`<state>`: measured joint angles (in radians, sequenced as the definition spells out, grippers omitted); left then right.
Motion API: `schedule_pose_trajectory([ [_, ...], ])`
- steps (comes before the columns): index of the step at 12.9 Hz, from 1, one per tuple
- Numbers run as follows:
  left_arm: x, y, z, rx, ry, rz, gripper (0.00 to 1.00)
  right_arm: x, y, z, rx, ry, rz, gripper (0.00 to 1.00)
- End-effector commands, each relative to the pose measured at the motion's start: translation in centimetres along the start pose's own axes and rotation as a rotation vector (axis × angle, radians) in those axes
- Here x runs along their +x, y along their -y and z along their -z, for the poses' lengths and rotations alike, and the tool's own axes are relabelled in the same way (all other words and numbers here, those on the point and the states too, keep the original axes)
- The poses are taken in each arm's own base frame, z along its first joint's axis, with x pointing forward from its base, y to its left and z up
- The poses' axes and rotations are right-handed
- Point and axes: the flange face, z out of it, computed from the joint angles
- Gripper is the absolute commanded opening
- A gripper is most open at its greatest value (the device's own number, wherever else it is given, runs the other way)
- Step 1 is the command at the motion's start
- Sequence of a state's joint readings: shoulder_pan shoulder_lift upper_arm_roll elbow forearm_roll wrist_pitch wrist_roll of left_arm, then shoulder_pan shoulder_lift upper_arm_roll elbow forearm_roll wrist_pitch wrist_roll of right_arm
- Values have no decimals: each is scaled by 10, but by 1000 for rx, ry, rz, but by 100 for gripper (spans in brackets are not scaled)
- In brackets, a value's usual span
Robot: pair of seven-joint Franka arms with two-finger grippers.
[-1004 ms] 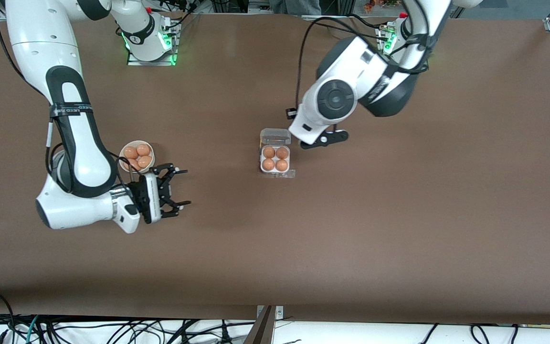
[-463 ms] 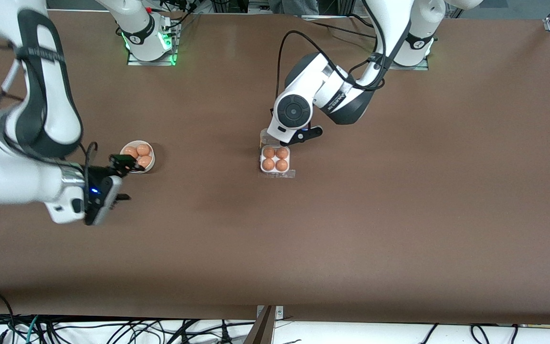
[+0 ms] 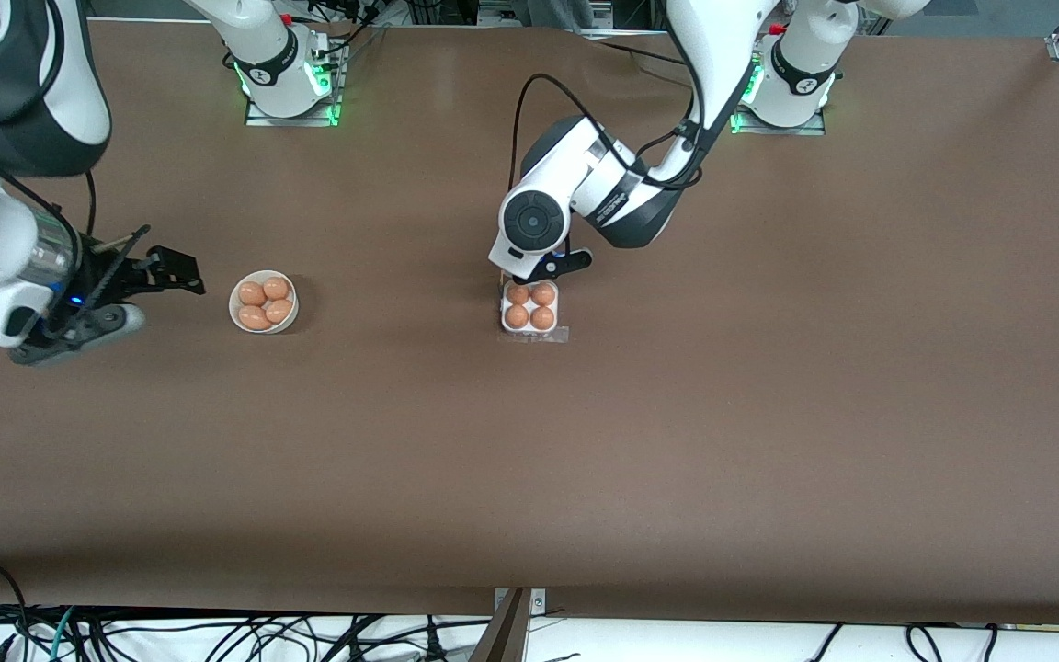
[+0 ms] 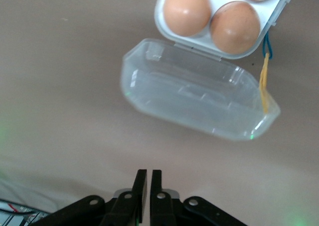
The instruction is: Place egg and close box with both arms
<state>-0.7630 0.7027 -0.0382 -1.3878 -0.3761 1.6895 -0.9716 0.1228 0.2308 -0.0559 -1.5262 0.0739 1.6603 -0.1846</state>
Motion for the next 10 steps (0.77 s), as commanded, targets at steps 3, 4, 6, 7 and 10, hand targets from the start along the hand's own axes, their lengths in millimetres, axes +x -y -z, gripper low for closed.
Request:
schedule_pose_trajectory([
  [3, 17, -14, -5, -56, -28, -2, 10, -54, -31, 57, -35, -67, -249, 100],
  [4, 27, -12, 3, -87, -49, -14, 9, -63, -47, 72, -38, -96, -304, 100],
  [6, 43, -6, 12, -111, -84, -14, 13, -79, -57, 97, -37, -145, -371, 100],
  [7, 51, 1, 24, -113, -113, 2, 16, -86, -60, 104, -40, -151, -381, 100],
  [10, 73, 21, 60, -103, -164, 31, 37, -83, -60, 95, -41, -126, -388, 100],
])
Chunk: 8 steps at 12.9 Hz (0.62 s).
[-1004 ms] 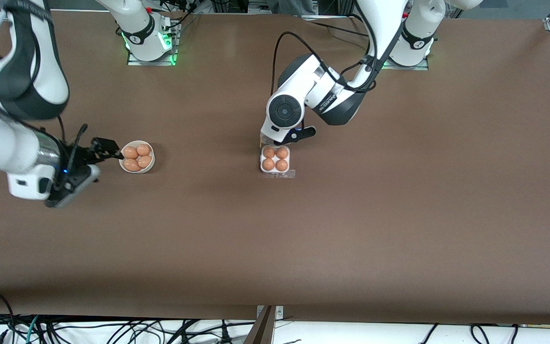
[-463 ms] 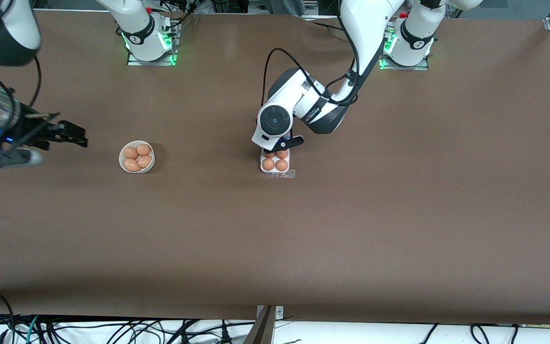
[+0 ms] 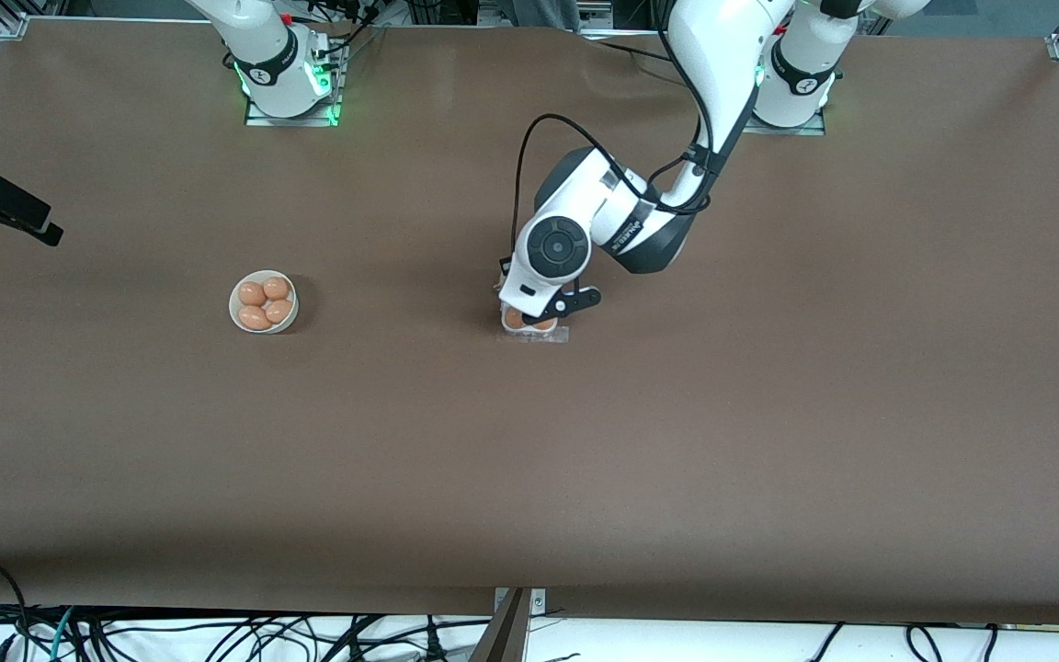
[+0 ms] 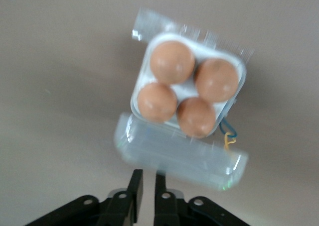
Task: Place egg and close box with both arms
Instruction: 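Fold the lid over the eggs with the left gripper and release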
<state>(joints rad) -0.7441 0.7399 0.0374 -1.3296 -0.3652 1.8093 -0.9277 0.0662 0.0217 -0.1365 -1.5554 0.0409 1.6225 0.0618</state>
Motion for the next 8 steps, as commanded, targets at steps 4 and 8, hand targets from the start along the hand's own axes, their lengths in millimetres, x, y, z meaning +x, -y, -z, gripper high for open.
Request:
schedule_pose_trajectory([
  [4, 71, 67, 133, -51, -142, 35, 70, 5, 10, -16, -23, -13, -5, 100],
  [8, 93, 115, 194, -29, -263, 19, 88, 12, 14, -22, -23, -33, 1, 100],
])
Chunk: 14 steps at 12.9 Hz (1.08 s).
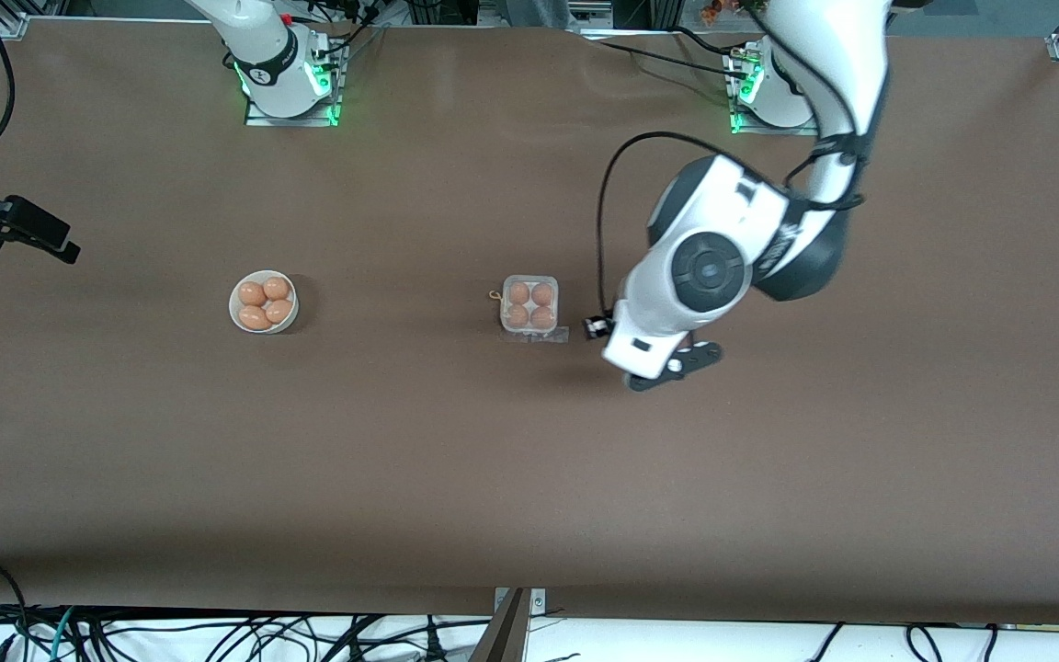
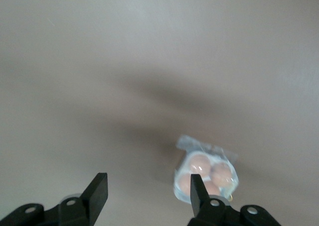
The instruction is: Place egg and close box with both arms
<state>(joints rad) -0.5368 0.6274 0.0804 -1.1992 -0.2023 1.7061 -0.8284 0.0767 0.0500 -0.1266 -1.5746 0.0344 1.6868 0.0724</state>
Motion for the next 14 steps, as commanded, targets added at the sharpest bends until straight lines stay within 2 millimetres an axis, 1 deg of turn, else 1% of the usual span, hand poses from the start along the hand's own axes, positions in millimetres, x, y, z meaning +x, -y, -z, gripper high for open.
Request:
schedule_pose_trajectory([
  [1, 19, 27, 38, 28, -90, -9, 97, 1, 2, -2, -15, -16, -8, 100],
  [2, 26, 41, 56, 39, -114, 5, 100, 1, 7, -3, -15, -14, -2, 100],
  [3, 37, 55, 60, 67, -114, 17, 100, 3, 11, -8, -16, -11, 6, 100],
  [5, 55, 81, 85, 76, -119, 2, 100, 4, 10, -9, -15, -11, 4, 100],
  [6, 64, 99, 104, 67, -111, 4, 100, 4, 11, -9, -15, -11, 6, 100],
  [7, 68, 123, 131, 43, -124, 6, 100, 4, 11, -9, -15, -11, 6, 100],
  [8, 73, 144, 148, 28, -131, -17, 100, 4, 11, -8, -15, -12, 6, 100],
  [9, 71, 162, 165, 22, -139, -49, 100, 4, 11, -9, -15, -9, 6, 100],
  [10, 67, 180, 175, 27, -132, -76, 100, 4, 11, -9, -15, -8, 6, 100],
  [11, 70, 206, 185, 26, -131, -106, 100, 4, 9, -10, -16, -6, 3, 100],
  [14, 64, 271, 221, 15, -159, -197, 100, 4, 7, -11, -15, -3, -2, 100],
])
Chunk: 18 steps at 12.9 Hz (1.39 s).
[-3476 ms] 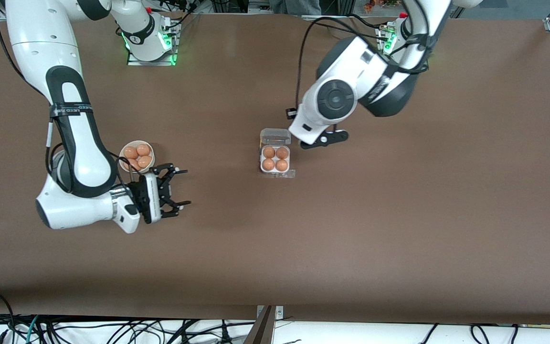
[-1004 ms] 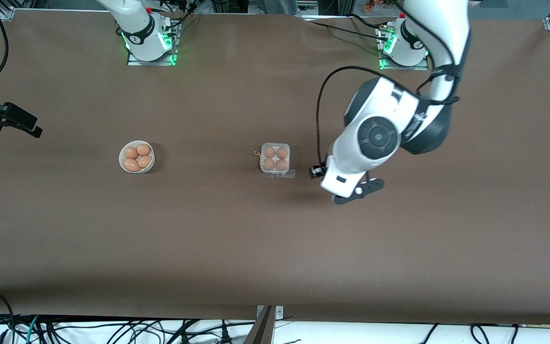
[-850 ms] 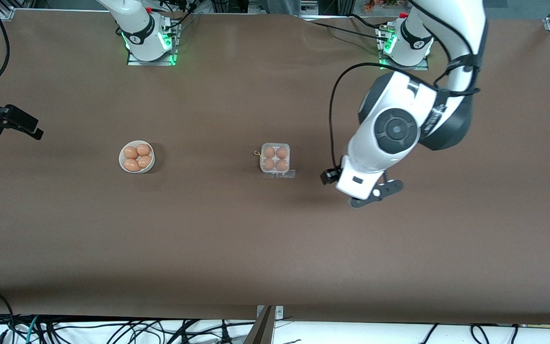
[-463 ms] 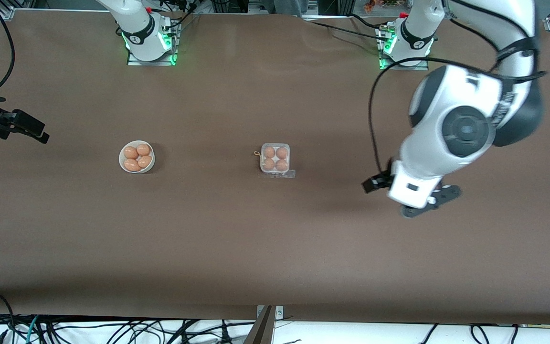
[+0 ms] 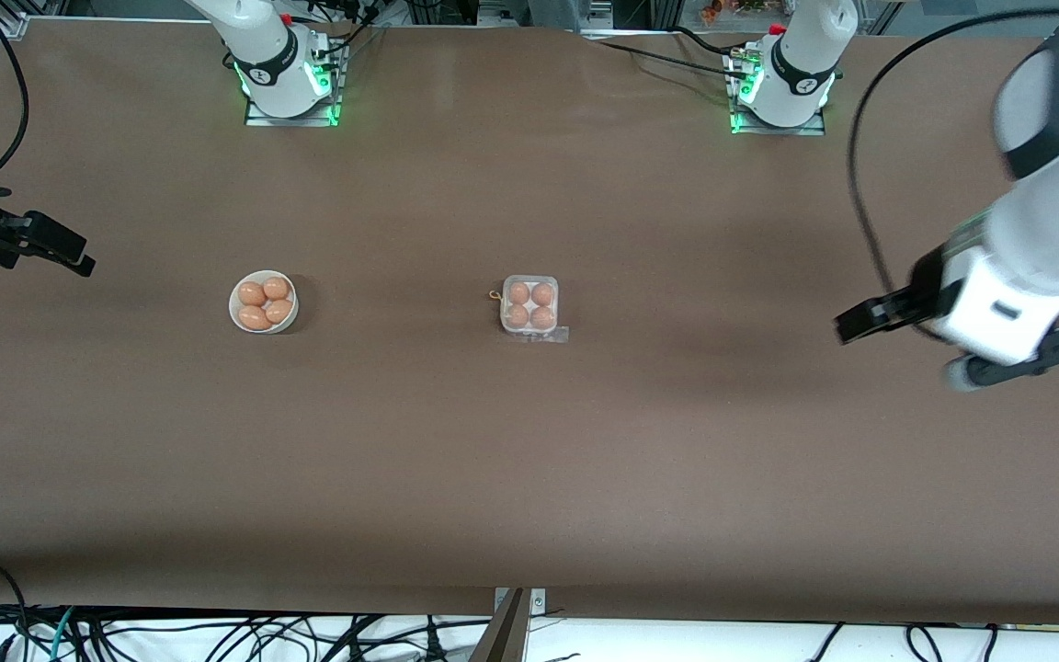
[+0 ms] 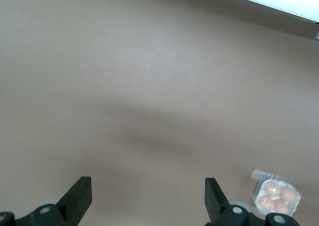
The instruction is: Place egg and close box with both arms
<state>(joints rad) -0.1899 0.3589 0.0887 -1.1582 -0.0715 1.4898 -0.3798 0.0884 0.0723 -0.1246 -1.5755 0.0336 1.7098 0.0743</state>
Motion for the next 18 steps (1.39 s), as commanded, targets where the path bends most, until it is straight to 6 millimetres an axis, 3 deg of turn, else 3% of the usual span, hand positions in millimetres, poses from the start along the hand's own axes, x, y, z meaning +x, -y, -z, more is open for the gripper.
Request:
schedule_pose_trajectory([
  [1, -20, 52, 22, 8, -11, -91, 100, -3, -2, 1, -12, -2, -14, 100],
  [4, -40, 84, 32, 4, -6, -142, 100, -3, -2, 1, -12, -2, -14, 100],
  [7, -63, 101, 21, 79, 17, -144, 100, -3, -2, 1, -11, -2, -15, 100],
  [12, -78, 103, 17, 108, 0, -165, 100, -3, -4, 1, -13, 0, -17, 100],
  [18, -77, 97, 17, 66, -35, -169, 100, -3, -4, 1, -13, 1, -18, 100],
])
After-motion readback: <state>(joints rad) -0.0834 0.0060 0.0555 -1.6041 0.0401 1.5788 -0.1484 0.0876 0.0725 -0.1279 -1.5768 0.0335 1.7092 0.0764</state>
